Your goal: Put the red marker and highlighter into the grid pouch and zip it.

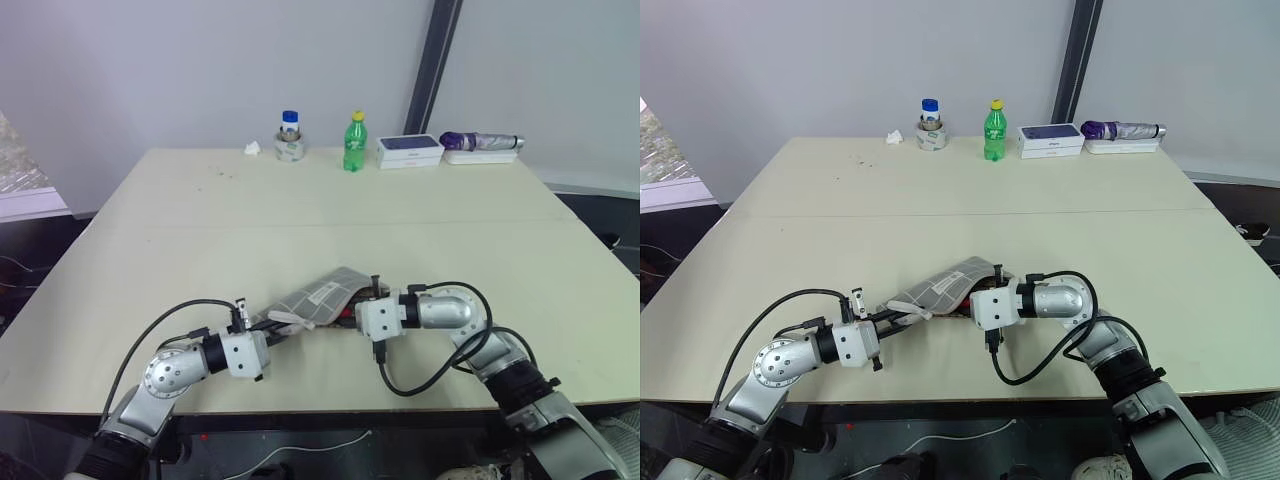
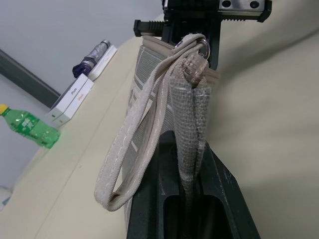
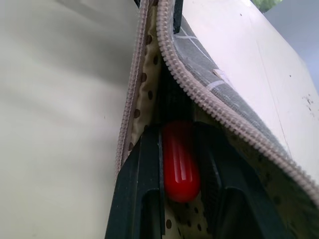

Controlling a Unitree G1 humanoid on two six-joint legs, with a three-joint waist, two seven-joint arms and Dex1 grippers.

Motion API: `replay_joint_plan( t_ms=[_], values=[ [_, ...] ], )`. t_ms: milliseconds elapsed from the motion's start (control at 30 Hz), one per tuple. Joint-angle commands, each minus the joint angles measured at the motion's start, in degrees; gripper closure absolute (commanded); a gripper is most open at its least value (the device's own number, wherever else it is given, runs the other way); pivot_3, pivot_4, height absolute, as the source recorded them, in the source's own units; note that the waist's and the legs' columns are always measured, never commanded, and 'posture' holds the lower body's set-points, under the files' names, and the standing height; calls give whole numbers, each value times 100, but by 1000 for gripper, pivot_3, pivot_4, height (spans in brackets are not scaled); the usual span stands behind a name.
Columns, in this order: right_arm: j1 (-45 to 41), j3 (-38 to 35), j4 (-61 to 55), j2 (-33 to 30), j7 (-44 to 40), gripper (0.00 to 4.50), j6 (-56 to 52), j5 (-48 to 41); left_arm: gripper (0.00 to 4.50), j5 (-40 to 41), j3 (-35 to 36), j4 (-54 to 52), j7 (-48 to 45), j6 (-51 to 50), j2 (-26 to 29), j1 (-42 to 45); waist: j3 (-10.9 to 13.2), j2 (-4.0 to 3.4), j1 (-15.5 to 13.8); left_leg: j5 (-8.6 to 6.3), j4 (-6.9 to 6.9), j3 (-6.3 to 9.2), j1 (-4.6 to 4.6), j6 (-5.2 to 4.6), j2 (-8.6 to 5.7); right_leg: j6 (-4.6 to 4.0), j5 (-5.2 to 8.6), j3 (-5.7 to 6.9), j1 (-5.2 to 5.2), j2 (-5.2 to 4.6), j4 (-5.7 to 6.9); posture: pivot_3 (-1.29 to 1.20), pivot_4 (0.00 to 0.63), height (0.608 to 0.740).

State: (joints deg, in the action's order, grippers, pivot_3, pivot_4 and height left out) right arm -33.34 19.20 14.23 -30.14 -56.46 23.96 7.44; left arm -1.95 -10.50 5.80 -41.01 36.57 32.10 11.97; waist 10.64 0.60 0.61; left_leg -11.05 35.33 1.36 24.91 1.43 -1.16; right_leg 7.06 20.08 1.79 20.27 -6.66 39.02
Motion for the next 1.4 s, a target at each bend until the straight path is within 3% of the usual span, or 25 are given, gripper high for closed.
replay_joint_plan(
  t_ms=[33,200,500,667,833,1067,1200,1400],
  values=[
    [-15,-134,-186,19,57,2701,-91,-188,4500,102,106,-154,47,56,19,85,0,0,5,0,0,0,0,0,0,0,0,0,0,0,0,0,150,740],
    [58,-295,-282,-247,172,186,-315,-163,4500,130,138,-69,56,43,19,91,0,0,-2,0,0,0,0,0,0,0,0,0,1,0,1,0,150,740],
    [643,-1093,-1628,-863,-113,186,-1794,-1226,4500,239,301,124,116,-14,55,9,0,0,1,0,-1,0,0,0,3,0,0,0,0,-1,0,0,150,740],
    [916,-1677,-2655,-1081,-195,186,-3410,-2420,4500,-160,189,352,158,32,114,296,0,0,-8,0,0,2,0,-1,6,0,0,1,-4,-3,0,0,150,740],
    [539,-1833,-3277,-655,350,186,-4643,-3218,4500,-935,26,676,467,114,105,607,0,0,15,0,-2,3,0,0,2,0,0,2,0,0,1,0,150,740],
    [418,-1055,-3427,18,1184,186,-5841,-3023,4500,-2021,-217,1113,1277,266,-55,1033,-1,2,-12,0,-1,3,0,-1,-2,0,0,3,-1,-2,2,0,150,740],
    [267,-983,-3075,834,2101,186,-6801,-3080,4500,-2422,-357,1113,1658,211,-198,1070,-2,2,-4,0,-1,4,0,0,-3,0,0,3,0,-1,7,0,150,740],
    [188,-655,-3045,1180,2271,186,-7002,-2940,4500,-2706,-490,1067,1885,220,-222,1008,-4,0,-26,1,0,6,0,1,-6,0,0,3,1,-2,10,0,150,740]
  ],
)
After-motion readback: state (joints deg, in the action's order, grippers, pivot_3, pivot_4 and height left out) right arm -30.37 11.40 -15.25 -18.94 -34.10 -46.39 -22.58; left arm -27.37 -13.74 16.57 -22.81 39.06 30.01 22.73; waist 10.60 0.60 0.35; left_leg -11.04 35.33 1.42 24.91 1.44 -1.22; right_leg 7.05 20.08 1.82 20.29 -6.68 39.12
